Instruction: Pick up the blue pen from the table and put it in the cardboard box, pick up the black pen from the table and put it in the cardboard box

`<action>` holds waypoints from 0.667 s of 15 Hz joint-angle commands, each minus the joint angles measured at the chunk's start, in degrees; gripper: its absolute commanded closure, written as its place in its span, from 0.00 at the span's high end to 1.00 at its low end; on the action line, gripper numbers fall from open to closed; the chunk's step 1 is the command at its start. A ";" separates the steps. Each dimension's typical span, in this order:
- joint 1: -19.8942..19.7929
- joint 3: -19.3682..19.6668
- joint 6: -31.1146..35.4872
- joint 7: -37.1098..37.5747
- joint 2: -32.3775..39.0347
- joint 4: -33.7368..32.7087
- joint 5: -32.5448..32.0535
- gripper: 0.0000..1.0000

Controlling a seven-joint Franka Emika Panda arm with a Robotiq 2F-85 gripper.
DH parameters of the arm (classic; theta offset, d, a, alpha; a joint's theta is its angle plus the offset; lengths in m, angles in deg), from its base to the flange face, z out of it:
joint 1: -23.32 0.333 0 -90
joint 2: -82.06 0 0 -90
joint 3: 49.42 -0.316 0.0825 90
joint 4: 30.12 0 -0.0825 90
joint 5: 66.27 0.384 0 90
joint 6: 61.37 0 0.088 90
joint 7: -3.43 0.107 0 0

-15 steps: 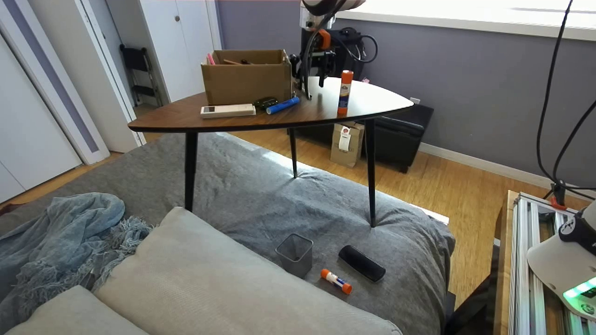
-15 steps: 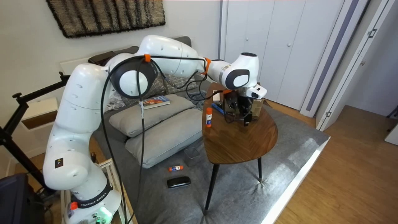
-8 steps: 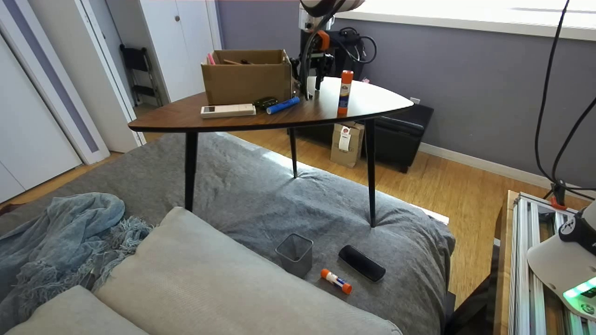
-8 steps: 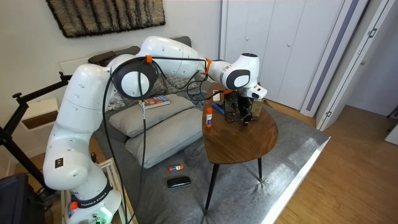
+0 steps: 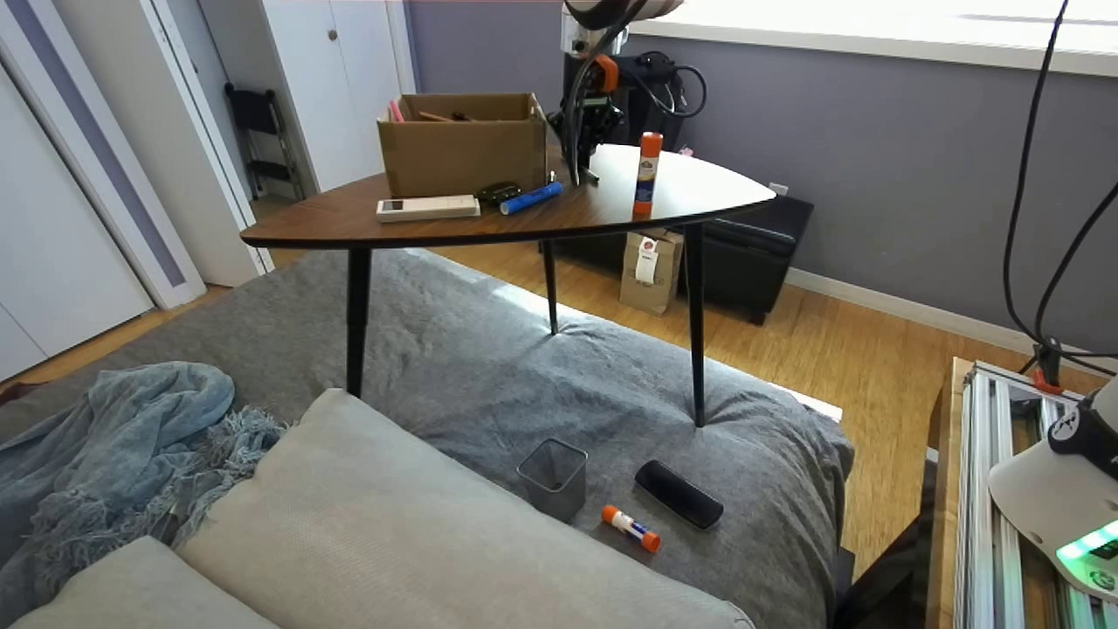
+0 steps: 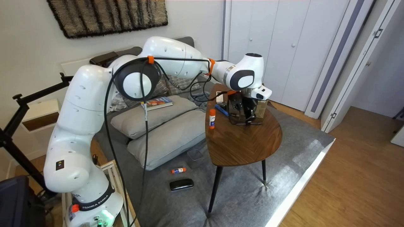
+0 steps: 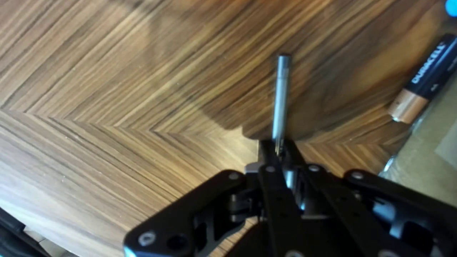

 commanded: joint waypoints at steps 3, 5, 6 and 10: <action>-0.41 1.15 0.93 2.31 -1.73 1.04 1.07 0.02; -0.70 1.49 2.19 2.61 -3.35 1.81 1.24 0.02; -0.75 1.56 3.62 2.37 -4.20 2.27 1.12 0.02; -1.21 0.45 8.86 0.41 -7.69 2.30 2.96 0.02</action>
